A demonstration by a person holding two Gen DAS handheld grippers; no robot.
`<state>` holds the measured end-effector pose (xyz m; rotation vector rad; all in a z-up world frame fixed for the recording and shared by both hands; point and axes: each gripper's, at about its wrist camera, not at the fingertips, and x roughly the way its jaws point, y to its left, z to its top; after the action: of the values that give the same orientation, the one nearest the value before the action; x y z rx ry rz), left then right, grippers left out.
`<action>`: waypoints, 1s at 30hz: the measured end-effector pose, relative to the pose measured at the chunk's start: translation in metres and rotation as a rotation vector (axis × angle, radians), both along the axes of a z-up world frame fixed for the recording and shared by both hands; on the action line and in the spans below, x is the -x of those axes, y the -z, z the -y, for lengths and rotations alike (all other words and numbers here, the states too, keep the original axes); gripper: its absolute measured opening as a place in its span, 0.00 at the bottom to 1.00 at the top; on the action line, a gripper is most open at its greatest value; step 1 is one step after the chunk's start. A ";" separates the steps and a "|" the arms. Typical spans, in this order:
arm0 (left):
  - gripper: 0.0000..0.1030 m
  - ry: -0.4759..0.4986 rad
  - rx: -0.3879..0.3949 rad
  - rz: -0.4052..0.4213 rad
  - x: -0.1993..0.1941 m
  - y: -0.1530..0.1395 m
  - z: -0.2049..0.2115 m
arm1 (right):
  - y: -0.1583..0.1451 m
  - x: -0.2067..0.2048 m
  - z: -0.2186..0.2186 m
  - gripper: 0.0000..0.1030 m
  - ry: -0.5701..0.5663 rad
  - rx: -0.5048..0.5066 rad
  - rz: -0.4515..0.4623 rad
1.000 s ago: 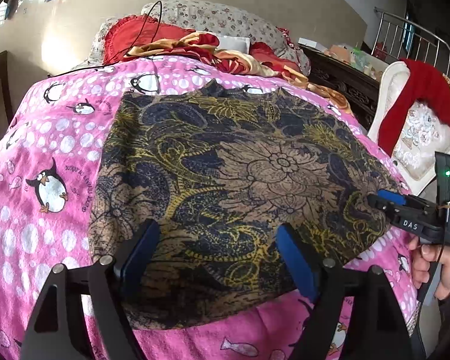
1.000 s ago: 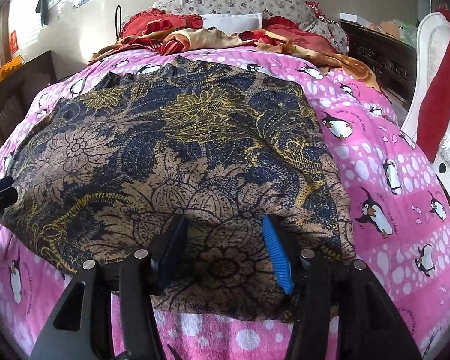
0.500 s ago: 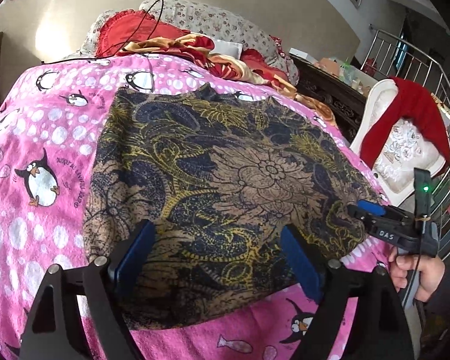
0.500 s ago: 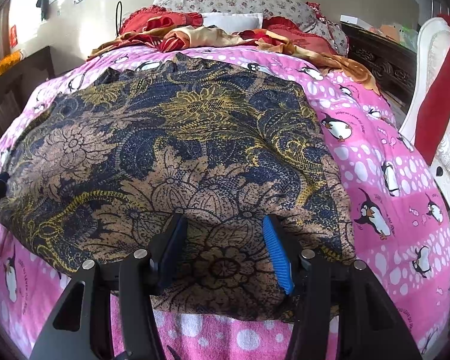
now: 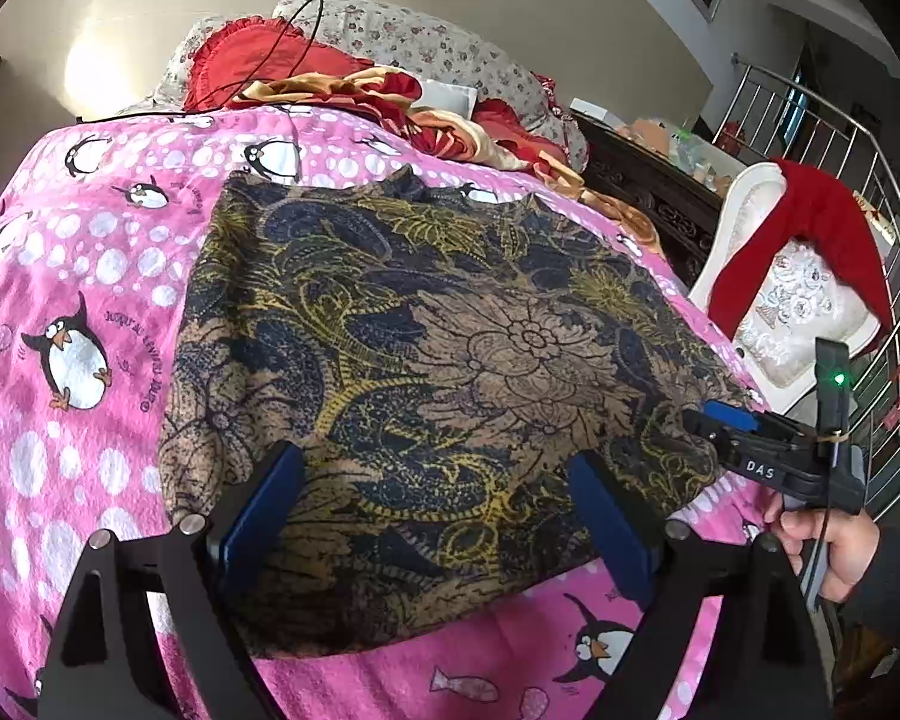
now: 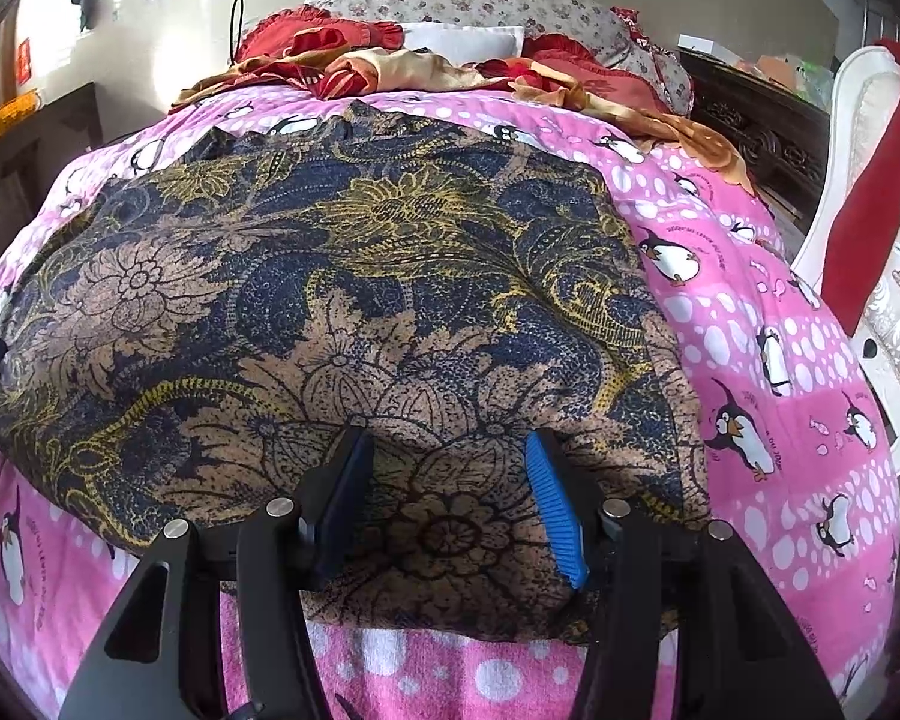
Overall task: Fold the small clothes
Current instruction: 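Press the folded floral garment flat with both grippers open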
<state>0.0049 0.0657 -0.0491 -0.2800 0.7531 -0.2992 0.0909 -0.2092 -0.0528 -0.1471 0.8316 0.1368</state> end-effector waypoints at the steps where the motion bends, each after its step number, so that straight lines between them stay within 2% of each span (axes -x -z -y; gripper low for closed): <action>1: 0.89 -0.003 -0.007 -0.001 0.000 0.000 0.001 | 0.000 0.000 0.000 0.60 0.000 0.000 0.000; 10: 0.90 -0.024 -0.099 -0.017 -0.002 0.001 0.014 | -0.001 0.001 0.003 0.60 -0.003 -0.020 0.001; 19: 0.95 -0.016 -0.178 -0.026 -0.006 0.003 0.026 | -0.001 0.001 0.004 0.60 -0.004 -0.022 0.002; 22: 0.95 -0.026 -0.163 -0.041 -0.005 -0.001 0.021 | -0.002 0.002 0.005 0.60 -0.004 -0.028 0.004; 25: 0.95 -0.079 -0.120 -0.065 0.003 -0.018 0.002 | -0.002 0.002 0.006 0.60 -0.004 -0.037 0.005; 29: 0.95 -0.122 -0.055 -0.037 0.040 -0.047 -0.025 | -0.002 0.003 0.006 0.60 -0.004 -0.031 0.012; 30: 0.95 -0.125 -0.013 -0.050 0.049 -0.049 -0.030 | -0.002 0.003 0.006 0.60 -0.004 -0.031 0.013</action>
<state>-0.0441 0.0955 0.0001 -0.3216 0.7832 -0.1696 0.0882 -0.2150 -0.0506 -0.1208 0.8155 0.1521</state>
